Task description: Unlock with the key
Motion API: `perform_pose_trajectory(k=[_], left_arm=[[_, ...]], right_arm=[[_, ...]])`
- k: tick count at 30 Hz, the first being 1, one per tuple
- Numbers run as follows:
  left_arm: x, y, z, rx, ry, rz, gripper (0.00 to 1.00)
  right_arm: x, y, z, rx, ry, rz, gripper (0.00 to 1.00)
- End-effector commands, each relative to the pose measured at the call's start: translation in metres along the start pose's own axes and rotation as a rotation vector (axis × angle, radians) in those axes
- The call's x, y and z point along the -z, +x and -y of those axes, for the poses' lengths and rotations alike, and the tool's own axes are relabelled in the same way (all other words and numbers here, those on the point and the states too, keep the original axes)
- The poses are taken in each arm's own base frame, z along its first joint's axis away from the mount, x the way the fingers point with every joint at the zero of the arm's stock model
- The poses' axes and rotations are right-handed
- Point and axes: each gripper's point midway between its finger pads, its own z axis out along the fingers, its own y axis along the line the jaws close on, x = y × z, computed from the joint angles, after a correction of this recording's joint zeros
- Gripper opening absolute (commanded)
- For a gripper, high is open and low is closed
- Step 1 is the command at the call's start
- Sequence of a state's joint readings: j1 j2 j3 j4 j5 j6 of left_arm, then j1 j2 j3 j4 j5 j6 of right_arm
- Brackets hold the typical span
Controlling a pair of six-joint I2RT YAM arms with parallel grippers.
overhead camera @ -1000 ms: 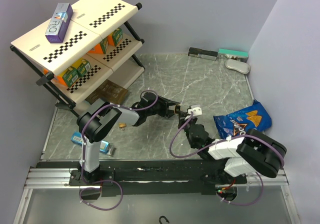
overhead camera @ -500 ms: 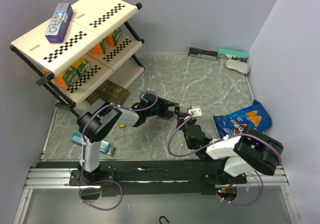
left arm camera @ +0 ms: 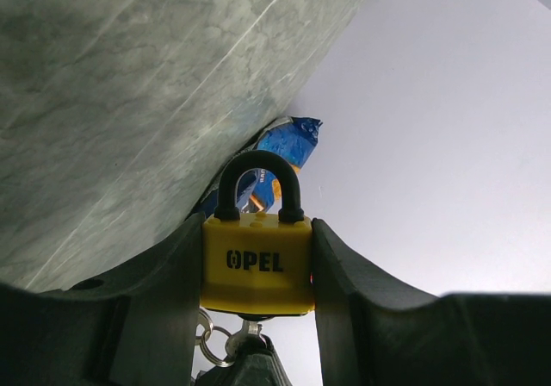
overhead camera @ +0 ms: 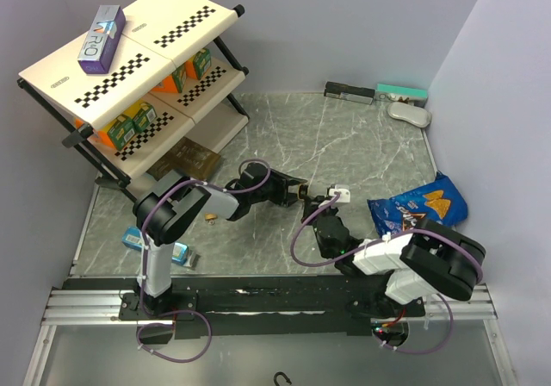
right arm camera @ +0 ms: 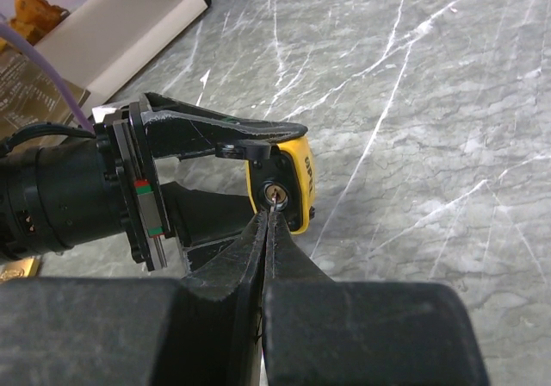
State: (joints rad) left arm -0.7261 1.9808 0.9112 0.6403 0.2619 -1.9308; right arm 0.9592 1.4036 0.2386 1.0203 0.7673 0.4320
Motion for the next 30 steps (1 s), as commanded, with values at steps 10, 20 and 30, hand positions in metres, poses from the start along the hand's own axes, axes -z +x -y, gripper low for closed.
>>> perform_pose_trajectory(k=[10,20,30], left_arm=[[0.018,0.06,0.052,0.067,0.165,-0.214,0.01],[0.019,0.066,0.052,0.058,0.164,-0.222,0.01],[0.017,0.071,0.052,-0.016,0.138,-0.206,0.01]], right_arm=[[-0.001,0.022,-0.002,-0.005,0.036,-0.059,0.0],[-0.004,0.014,-0.001,0.0,0.061,-0.024,0.0],[-0.013,-0.003,-0.005,0.126,0.058,0.041,0.0]])
